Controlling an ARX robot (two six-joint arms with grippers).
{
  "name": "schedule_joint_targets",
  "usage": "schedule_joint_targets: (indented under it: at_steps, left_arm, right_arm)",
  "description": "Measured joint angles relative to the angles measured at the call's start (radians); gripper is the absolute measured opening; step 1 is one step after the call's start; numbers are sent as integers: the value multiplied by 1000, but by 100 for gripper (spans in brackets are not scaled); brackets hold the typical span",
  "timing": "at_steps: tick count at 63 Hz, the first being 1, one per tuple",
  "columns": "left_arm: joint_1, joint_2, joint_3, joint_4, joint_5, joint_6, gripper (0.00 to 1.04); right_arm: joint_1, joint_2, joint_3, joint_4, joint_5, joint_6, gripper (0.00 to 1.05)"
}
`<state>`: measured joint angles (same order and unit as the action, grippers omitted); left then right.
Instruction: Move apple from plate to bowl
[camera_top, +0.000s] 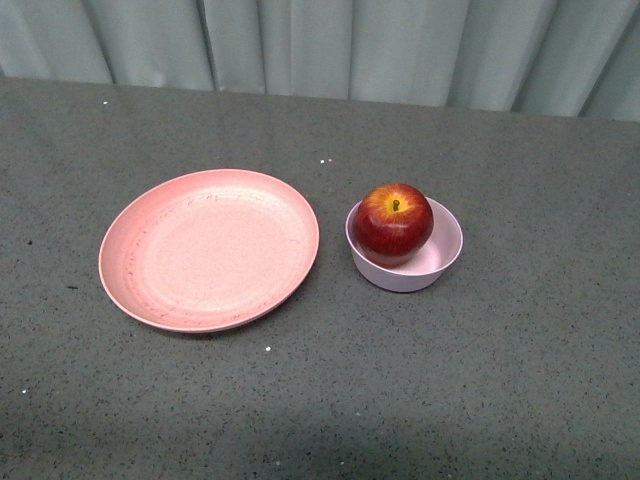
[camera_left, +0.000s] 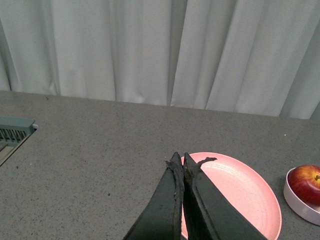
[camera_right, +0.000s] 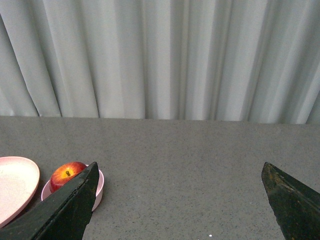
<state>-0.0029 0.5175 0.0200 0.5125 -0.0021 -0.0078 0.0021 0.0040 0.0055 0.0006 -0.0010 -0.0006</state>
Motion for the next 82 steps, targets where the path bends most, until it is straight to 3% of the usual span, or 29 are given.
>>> schedule_joint_targets:
  at_steps: [50, 56, 77, 82]
  left_arm:
    - [0, -349, 0, -340, 0, 0, 4]
    - [0, -477, 0, -497, 2, 0, 4]
    - [0, -512, 0, -511, 2, 0, 4]
    - [0, -512, 0, -512, 2, 0, 14]
  right_arm:
    - [0, 0, 0, 0, 0, 0, 95]
    - [0, 0, 0, 0, 0, 0, 95]
    - [0, 0, 0, 0, 0, 0, 95]
    - [0, 0, 0, 0, 0, 0, 95]
